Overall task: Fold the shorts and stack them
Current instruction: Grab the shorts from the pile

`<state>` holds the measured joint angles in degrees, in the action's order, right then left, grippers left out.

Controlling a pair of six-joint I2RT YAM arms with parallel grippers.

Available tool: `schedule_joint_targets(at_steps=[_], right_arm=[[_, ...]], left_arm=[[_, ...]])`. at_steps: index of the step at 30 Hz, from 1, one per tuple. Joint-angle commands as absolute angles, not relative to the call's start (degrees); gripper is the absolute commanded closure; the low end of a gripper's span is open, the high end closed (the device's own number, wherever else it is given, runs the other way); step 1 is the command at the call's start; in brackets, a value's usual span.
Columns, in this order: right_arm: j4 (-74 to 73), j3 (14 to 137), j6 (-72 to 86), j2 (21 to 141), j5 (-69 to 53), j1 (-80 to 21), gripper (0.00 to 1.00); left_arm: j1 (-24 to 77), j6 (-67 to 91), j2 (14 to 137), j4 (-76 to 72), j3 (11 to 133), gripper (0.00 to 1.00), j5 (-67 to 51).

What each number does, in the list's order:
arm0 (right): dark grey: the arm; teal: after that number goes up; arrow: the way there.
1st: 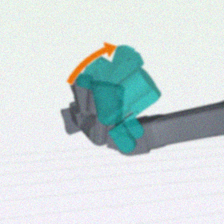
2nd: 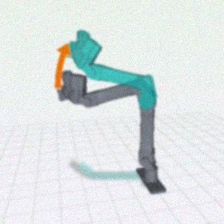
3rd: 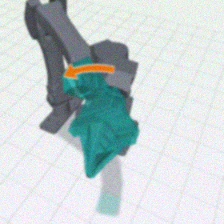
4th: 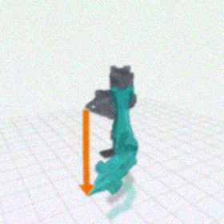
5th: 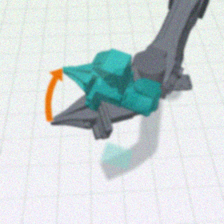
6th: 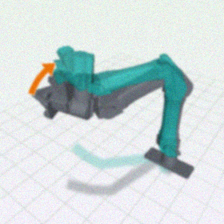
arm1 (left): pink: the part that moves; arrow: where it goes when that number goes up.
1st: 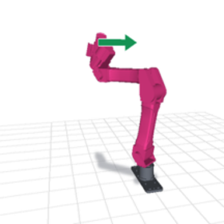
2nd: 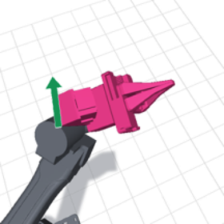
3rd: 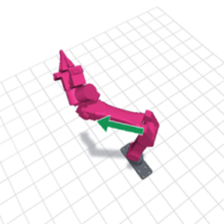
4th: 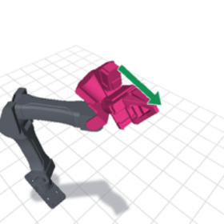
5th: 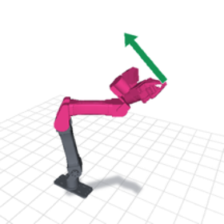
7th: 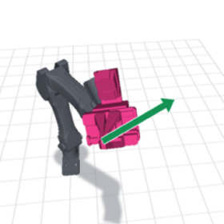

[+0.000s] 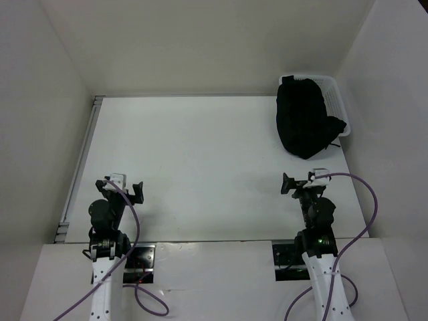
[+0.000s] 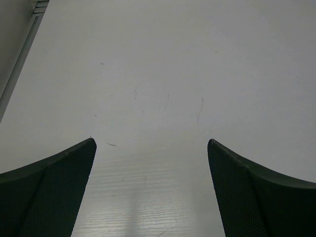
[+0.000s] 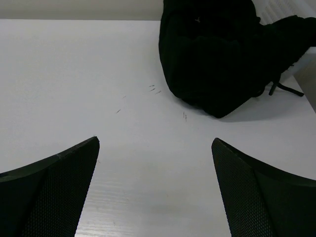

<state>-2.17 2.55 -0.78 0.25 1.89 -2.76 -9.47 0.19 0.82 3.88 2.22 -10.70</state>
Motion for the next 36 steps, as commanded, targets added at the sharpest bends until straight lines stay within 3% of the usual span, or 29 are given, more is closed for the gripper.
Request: schedule_joint_targets(at_steps=[1, 2, 3, 5, 6, 8, 11, 12, 13, 16, 19, 20, 21, 22, 24, 26, 28, 29, 31, 36], right_arm=[[-0.70, 1.23, -3.67, -0.18, -3.57, -3.16, 0.01], [-0.70, 1.75, -15.26, -0.18, -8.39, -3.16, 0.01], [-0.09, 2.71, -18.08, -0.18, -16.96, -3.16, 0.02], [3.32, 2.72, -26.41, -0.18, -22.74, -3.16, 0.02], [-2.32, 3.25, -40.81, -0.18, -34.77, -3.16, 0.00], [-18.76, 3.96, -101.69, -0.18, -39.82, -3.16, 0.02], [-1.70, 0.97, -103.00, -0.70, -34.38, -3.78, 0.00], [3.90, 0.97, -100.40, -0.70, -34.37, -3.78, 0.00], [6.13, 0.97, -97.33, -0.70, -34.37, -3.78, 0.00], [12.63, 4.73, -87.38, 0.78, -33.84, -3.78, 0.00], [11.44, 20.48, -75.88, 14.80, -28.34, -5.26, 0.00], [9.16, 25.70, -71.50, 28.08, -24.73, -5.27, 0.02], [7.40, 31.58, -58.14, 35.78, -20.09, -6.14, 0.02], [4.95, 44.87, -50.18, 43.52, -9.86, -6.67, 0.02], [-3.30, 57.59, -27.91, 65.77, -0.22, -4.93, 0.02], [-15.04, 74.13, -16.84, 77.29, 0.18, 2.61, 0.07], [-19.84, 82.75, -3.07, 87.51, -2.79, 9.45, 0.09], [-22.04, 83.92, 0.49, 89.02, -2.81, 11.23, 0.10], [-21.45, 83.42, 8.30, 90.35, -3.43, 13.44, 0.13], [-17.58, 75.07, 13.27, 87.45, -4.57, 14.68, 0.11]], left_arm=[[-9.32, 0.00, -1.67, 1.76, 1.05, 0.00, -10.55], [-9.32, 0.00, -1.67, 1.76, 1.05, 0.00, -10.55], [-9.32, 0.00, -1.67, 1.76, 1.05, 0.00, -10.55], [-9.32, 0.00, -1.67, 1.76, 1.05, 0.00, -10.55], [-9.32, 0.00, -1.67, 1.76, 1.05, 0.00, -11.77], [-9.32, 0.00, -1.67, 3.16, 2.80, 0.00, -19.02], [-9.32, 0.00, -1.67, -0.33, 3.60, 0.00, -40.38], [-9.32, 0.00, -1.67, 12.27, 4.91, 0.00, -56.79], [-9.32, 0.00, -1.67, 21.96, 4.92, 0.00, -56.95], [-8.70, 0.00, -1.67, -1.72, 1.32, 0.00, -57.83], [-6.51, 0.00, 5.16, -15.08, 4.02, 0.00, -57.58], [-5.11, 0.00, 9.45, -17.29, 6.31, 0.00, -55.22], [-4.05, 0.00, 21.15, -16.62, 9.90, 0.00, -52.93], [-2.82, 0.00, 27.88, -14.70, 14.46, 0.00, -50.04], [3.03, 0.00, 47.68, -10.90, 31.76, 0.00, -36.09], [7.80, 0.00, 59.79, -4.28, 51.63, 0.00, -19.10], [9.84, 0.00, 76.15, 8.52, 64.27, 0.00, -13.29], [9.84, 0.00, 84.38, 12.88, 69.56, 0.00, -12.66], [9.84, 0.00, 89.54, 18.52, 78.55, 0.00, -15.28], [11.33, 0.00, 93.69, 16.61, 76.20, 0.00, -24.33]])
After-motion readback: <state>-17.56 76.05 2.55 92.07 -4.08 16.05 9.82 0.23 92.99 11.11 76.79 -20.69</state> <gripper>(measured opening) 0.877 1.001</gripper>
